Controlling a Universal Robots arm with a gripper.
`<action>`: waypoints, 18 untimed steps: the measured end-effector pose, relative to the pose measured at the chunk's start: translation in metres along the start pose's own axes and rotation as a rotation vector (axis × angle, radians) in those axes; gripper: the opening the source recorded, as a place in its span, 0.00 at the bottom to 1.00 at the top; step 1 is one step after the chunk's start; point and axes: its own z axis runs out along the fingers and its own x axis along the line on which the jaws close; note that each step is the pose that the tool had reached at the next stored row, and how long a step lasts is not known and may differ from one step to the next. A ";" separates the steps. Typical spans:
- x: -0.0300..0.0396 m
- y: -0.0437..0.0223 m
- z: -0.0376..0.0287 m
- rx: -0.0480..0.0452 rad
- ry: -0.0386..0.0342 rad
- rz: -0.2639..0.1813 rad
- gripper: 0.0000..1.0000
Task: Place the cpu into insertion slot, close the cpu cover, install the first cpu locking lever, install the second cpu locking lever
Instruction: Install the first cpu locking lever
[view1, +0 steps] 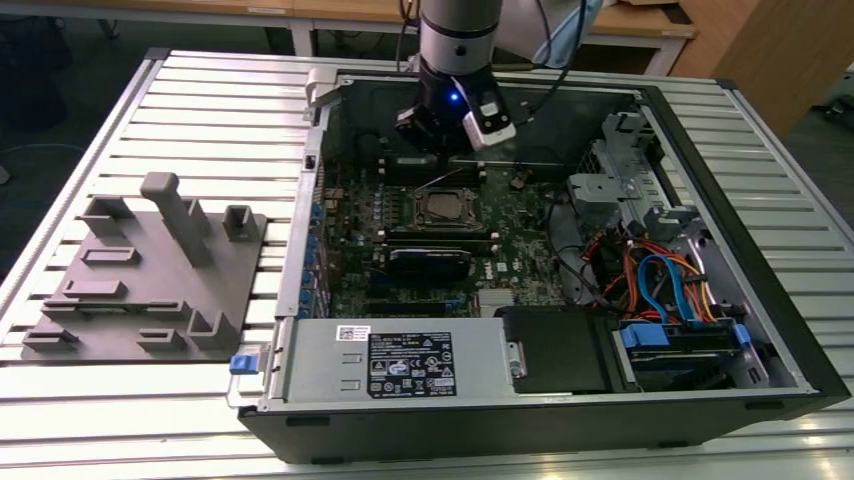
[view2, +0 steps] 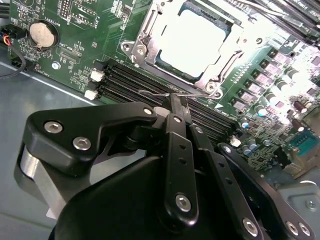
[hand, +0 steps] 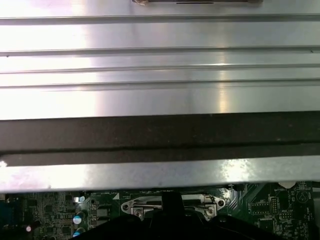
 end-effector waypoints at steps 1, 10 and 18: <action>-0.0005 0.0003 0.0006 0.0000 0.0000 0.000 0.10; -0.0056 0.0030 0.0058 0.0000 0.0000 0.000 0.10; -0.0114 0.0031 0.0108 0.0001 0.0000 0.000 0.10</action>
